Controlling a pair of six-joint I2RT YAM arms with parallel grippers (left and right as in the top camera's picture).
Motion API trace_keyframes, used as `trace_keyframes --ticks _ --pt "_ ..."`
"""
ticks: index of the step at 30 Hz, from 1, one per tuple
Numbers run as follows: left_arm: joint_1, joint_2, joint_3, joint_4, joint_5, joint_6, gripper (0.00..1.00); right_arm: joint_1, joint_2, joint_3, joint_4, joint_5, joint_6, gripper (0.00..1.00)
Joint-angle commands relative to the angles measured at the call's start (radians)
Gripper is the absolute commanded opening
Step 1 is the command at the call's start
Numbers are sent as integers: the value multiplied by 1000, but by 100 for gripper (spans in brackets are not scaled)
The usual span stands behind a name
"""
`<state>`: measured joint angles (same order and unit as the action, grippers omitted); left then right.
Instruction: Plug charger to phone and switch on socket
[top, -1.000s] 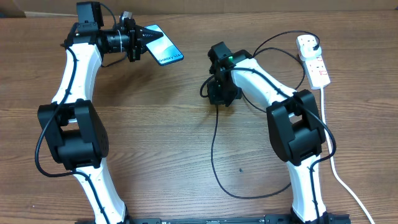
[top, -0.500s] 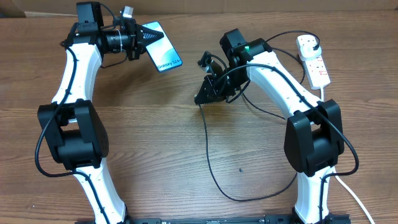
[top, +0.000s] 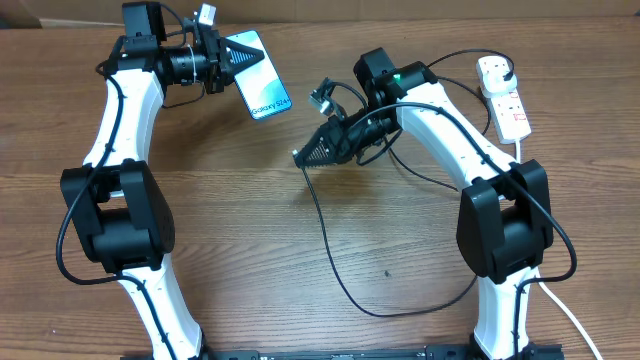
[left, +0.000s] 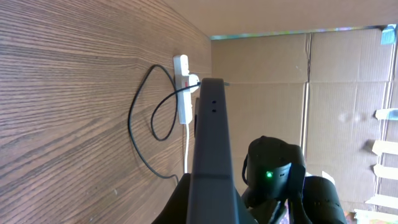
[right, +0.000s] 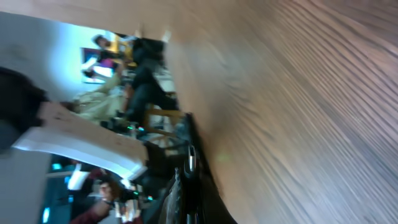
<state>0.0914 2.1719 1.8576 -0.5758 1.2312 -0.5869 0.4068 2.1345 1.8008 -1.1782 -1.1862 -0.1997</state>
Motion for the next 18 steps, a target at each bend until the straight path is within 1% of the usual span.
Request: trace_keyframes --ticks 1,4,9,13,18 --pt "-7 3 14 8 53 24 4 1 -21 17 62 -117 116 4" --pt "-8 3 14 8 72 16 4 2 -21 17 180 -117 259 4" --pt "-7 3 14 9 98 -36 4 1 -21 17 338 -109 442 4" --pt "-7 3 14 16 105 -76 4 1 -21 17 402 -110 513 4" --pt "-7 3 14 51 135 -91 4 2 -21 16 412 -110 519 4"
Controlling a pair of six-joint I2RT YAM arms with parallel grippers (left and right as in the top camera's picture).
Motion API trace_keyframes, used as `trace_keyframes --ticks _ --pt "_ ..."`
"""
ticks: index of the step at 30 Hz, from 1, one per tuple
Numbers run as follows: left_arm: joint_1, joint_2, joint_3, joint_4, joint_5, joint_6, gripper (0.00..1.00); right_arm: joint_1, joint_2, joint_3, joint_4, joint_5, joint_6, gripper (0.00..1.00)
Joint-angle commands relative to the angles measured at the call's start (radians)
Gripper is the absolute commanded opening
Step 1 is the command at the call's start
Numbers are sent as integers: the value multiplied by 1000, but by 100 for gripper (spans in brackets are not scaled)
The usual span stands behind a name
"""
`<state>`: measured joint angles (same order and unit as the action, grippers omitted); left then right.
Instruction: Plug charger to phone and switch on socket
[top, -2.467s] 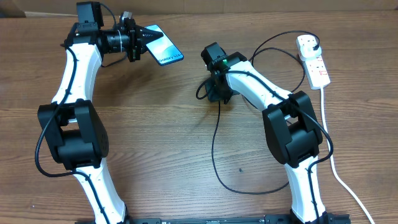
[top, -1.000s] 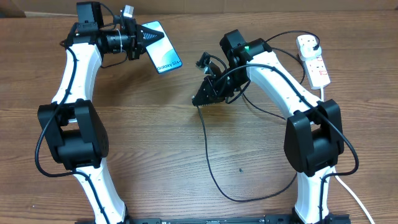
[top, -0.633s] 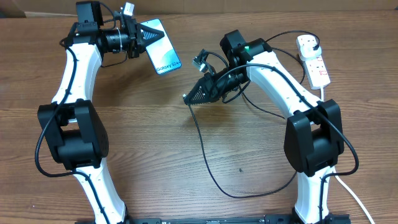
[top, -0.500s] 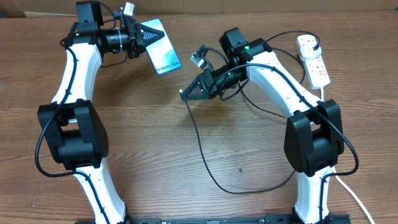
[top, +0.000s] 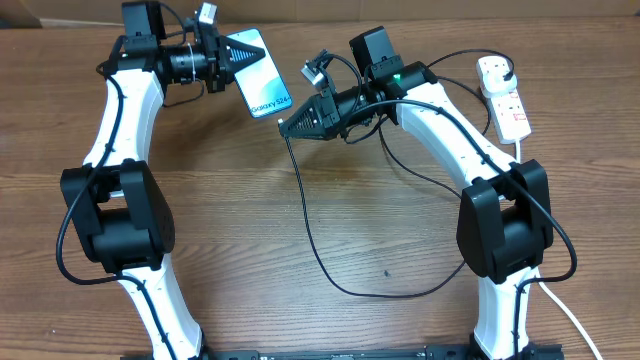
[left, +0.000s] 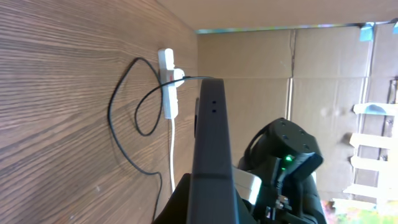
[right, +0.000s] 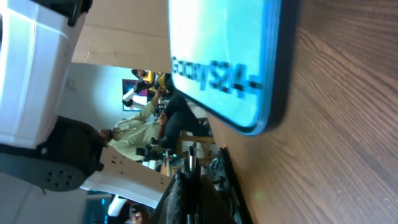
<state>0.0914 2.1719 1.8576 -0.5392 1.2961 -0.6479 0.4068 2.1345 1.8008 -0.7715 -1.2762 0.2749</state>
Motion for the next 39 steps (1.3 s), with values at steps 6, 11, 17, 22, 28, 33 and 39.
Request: trace_keyframes --ticks 6,11,17,22,28,33,39 --pt "-8 3 14 43 112 -29 4 3 -17 11 47 -21 80 4" --pt "-8 3 14 43 112 -29 4 11 -17 11 110 -31 125 4" --pt "-8 3 14 43 112 -30 4 14 -14 11 116 -27 130 4" --pt "-8 3 14 43 112 -30 4 14 -13 5 120 -27 130 4" --pt "-8 3 14 46 112 -34 4 14 -13 5 121 -24 130 4" --pt "-9 3 14 69 121 -49 4 14 -12 5 143 -23 145 4" --pt "-16 3 14 70 123 -48 4 14 -11 5 151 -23 145 4"
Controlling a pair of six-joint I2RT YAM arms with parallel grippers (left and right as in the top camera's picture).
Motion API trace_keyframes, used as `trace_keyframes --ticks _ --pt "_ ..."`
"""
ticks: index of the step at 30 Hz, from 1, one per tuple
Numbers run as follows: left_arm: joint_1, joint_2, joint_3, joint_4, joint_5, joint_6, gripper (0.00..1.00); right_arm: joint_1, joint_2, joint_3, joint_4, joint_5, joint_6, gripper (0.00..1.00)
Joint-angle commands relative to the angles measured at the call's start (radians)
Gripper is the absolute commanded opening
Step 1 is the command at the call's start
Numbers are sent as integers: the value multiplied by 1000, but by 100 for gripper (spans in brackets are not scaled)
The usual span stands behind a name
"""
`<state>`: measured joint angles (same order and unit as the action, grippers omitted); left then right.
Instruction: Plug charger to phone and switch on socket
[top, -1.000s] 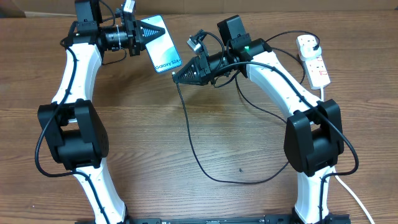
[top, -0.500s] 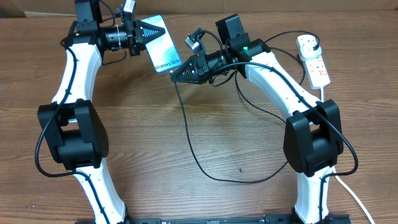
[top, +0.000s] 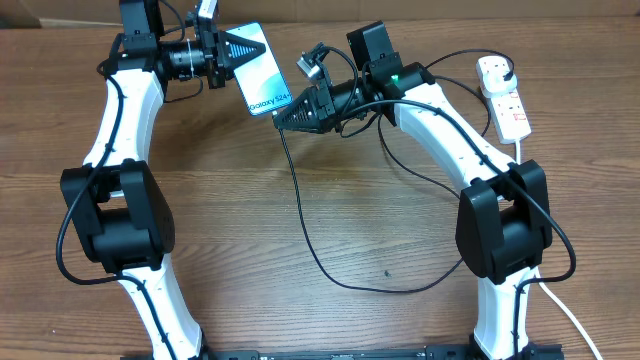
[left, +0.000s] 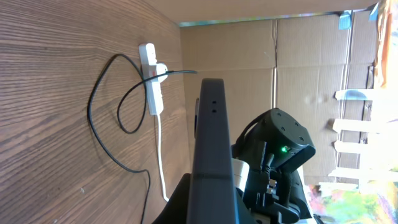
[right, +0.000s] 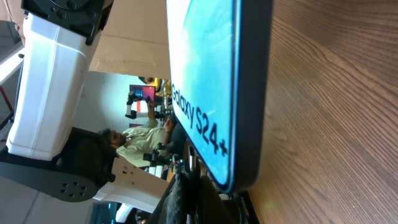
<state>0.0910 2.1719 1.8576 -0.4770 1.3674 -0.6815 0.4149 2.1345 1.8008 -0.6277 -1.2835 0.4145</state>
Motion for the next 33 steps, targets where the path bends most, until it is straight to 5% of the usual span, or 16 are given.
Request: trace_keyframes --ticks 1,33 --pt "-16 3 14 8 51 -14 4 6 -11 5 10 -16 5 4" --pt "-19 3 14 167 143 -171 4 -2 -11 5 82 -125 5 4"
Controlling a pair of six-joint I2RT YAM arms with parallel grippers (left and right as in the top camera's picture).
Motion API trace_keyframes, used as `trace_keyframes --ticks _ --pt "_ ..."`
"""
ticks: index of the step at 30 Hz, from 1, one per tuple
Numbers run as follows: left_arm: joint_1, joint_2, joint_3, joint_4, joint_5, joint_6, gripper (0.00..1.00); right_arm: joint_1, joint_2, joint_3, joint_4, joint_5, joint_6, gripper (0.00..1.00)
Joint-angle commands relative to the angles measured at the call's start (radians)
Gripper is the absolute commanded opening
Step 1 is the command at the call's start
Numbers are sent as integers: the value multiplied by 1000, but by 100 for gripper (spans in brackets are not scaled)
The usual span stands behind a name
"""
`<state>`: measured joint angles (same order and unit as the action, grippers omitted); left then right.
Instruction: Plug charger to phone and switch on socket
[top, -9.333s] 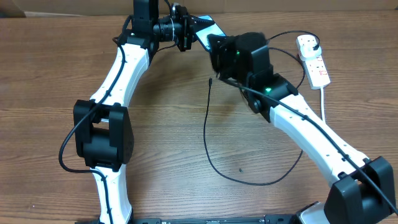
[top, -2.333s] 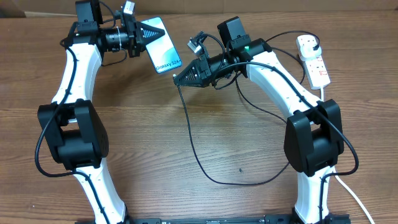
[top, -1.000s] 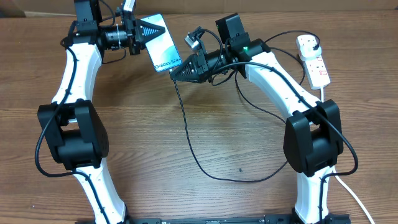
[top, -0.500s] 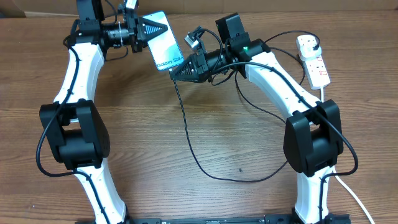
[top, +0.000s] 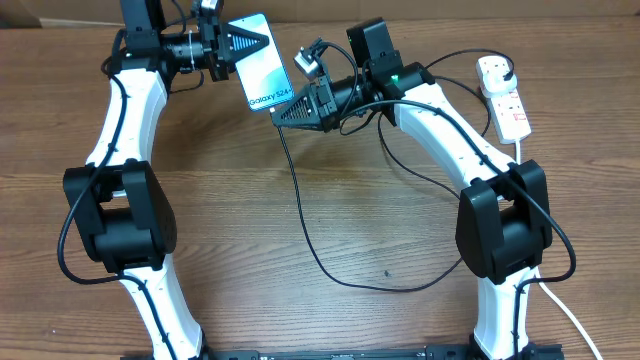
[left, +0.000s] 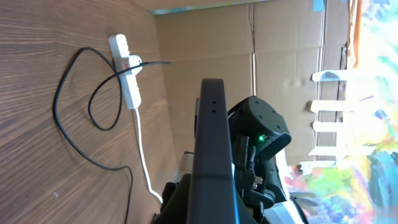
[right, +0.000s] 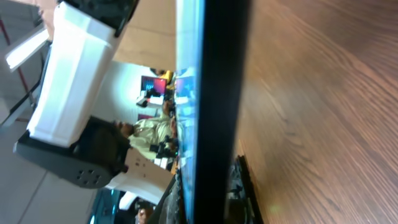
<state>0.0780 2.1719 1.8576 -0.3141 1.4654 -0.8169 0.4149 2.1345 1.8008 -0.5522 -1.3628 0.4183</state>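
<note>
A phone with a light blue screen (top: 262, 62) is held in the air at the back of the table, with my left gripper (top: 238, 45) shut on its upper end. In the left wrist view its dark edge (left: 213, 130) runs up the middle. My right gripper (top: 284, 112) is shut on the plug end of the black charger cable (top: 297, 215), its tip right at the phone's lower end. Seen from the right wrist, the phone's edge (right: 214, 93) covers the fingertips and hides the plug. The white power strip (top: 503, 95) lies at the far right.
The cable loops over the wooden table (top: 250, 280) from the right gripper down to the middle and back up toward the power strip, which also shows in the left wrist view (left: 126, 78). A white lead runs off the strip along the right edge. Cardboard walls stand behind.
The left gripper has lifted and turned the phone slightly. The right gripper's tip has closed in on the phone's lower end, and the phone's edge now fills the right wrist view.
The left gripper held the phone up at the back left while the right gripper held the cable's plug end well to its right, lower over the table. The right gripper then stood nearer the phone at each moment, and now sits at its lower end.
</note>
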Motion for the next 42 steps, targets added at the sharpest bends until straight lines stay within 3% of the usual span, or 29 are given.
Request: trace_keyframes --ticks 1,42 --pt "-6 3 14 5 45 -37 4 -2 -11 5 6 -46 1 4" --pt "-32 3 14 2 35 -60 4 -17 -11 5 27 -15 2 4"
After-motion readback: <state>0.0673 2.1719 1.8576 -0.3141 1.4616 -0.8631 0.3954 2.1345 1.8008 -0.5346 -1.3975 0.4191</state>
